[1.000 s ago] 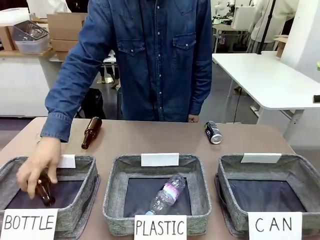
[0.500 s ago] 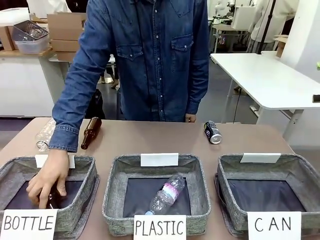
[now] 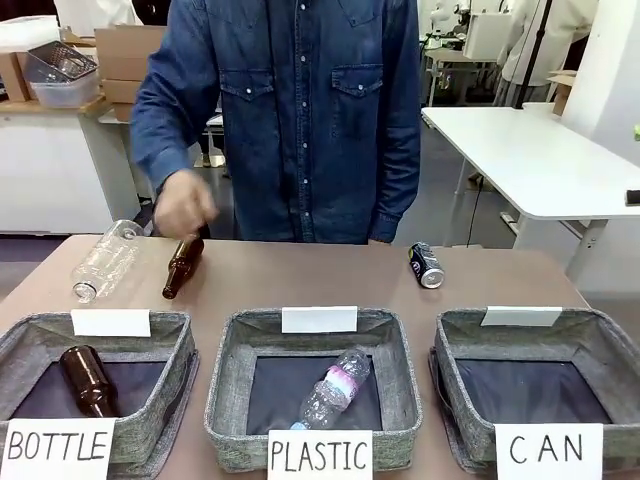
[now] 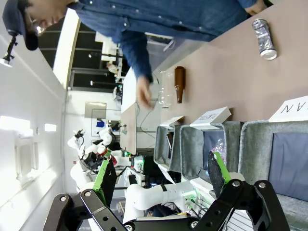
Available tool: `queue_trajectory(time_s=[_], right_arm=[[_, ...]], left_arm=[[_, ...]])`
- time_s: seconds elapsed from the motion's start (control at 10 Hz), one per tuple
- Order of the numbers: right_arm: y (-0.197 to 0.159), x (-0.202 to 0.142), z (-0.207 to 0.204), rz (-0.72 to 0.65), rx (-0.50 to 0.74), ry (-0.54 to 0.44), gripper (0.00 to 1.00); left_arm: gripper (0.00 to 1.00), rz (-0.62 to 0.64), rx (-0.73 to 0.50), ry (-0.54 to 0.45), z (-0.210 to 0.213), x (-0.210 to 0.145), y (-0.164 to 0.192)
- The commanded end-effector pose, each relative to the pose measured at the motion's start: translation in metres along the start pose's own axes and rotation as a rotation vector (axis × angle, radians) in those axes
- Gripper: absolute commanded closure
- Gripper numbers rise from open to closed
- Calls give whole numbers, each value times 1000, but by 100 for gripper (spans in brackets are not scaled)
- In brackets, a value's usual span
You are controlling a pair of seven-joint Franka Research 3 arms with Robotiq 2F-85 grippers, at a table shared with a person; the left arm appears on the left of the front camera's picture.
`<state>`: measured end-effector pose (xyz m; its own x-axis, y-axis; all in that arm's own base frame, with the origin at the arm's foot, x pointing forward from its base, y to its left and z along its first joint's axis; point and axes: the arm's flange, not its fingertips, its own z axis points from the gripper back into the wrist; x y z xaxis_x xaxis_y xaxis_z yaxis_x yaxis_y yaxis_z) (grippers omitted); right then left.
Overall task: Sort the can waste into the basket.
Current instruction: Pick up the can waste from the table and place it in the right Fabric basket.
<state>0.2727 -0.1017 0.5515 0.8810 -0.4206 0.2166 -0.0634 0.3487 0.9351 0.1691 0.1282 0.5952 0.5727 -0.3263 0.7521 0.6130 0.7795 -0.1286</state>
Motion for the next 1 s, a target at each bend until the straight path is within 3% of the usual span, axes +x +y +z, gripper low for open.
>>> queue_trajectory(time_s=[0.0, 0.4, 0.7, 0.9], right_arm=[[0, 1, -3, 26, 25, -8, 0], [0, 1, -3, 26, 25, -8, 0], [0, 0, 0, 1, -1, 1, 0], [-7, -8, 69, 19, -60, 7, 0]], left_arm=[[94, 3, 4, -5, -8, -4, -11], [94, -170, -206, 92, -125, 92, -57], [94, -362, -392, 210, -261, 180, -167], [94, -484, -502, 320, -347, 212, -257]])
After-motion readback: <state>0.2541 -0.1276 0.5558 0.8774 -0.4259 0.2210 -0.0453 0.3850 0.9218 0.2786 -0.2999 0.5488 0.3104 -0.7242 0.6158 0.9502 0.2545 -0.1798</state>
